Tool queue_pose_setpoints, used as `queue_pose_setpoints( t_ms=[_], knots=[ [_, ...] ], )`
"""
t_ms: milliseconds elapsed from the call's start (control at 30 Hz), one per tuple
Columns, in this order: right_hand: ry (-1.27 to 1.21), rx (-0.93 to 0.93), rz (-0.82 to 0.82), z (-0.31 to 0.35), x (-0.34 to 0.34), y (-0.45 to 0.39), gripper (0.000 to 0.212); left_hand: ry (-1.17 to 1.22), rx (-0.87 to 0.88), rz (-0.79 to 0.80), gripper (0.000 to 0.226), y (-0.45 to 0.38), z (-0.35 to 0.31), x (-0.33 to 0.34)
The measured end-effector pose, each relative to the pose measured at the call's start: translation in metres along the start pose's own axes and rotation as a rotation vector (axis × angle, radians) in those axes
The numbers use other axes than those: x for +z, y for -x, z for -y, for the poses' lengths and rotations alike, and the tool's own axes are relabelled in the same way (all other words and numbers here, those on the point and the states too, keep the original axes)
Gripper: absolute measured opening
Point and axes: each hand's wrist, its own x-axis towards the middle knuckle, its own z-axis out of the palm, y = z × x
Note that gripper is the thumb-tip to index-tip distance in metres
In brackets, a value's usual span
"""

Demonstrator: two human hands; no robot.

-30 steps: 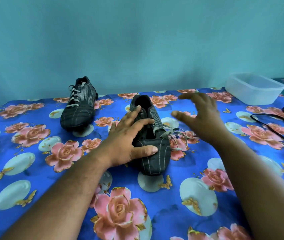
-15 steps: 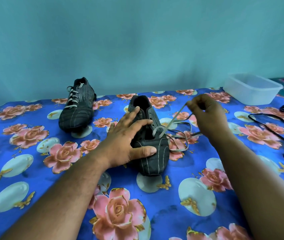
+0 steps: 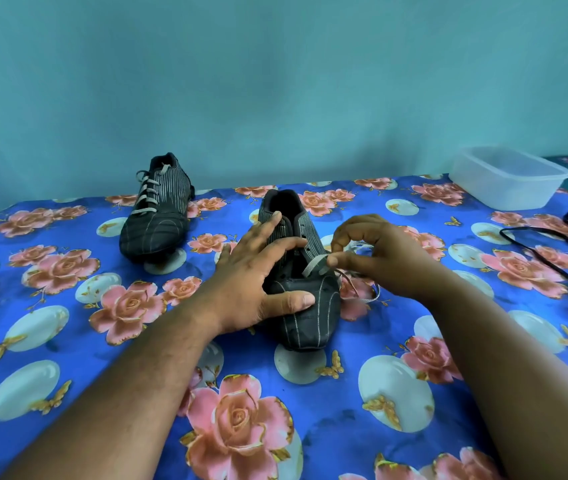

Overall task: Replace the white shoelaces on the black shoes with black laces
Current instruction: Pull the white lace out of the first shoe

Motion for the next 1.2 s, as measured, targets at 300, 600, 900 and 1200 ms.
queue_pose_setpoints(
  t_ms=[300,600,900,1200],
  knots=[
    [-0.052,0.240,-0.441,-0.005,-0.013,-0.004,0.022,0.006,-0.001,0.000,0.093,0.000,0.000,0.000],
    [0.009,0.116,-0.152,0.002,-0.005,-0.001,0.030,0.003,0.002,0.001,0.093,0.000,0.002,0.000],
    [-0.073,0.017,0.113,0.007,0.002,0.002,0.021,0.001,0.004,0.005,0.095,0.000,0.000,0.000],
    [-0.286,0.270,-0.131,0.001,-0.005,-0.001,0.028,-0.001,0.000,0.009,0.097,0.000,0.000,-0.001]
  ],
)
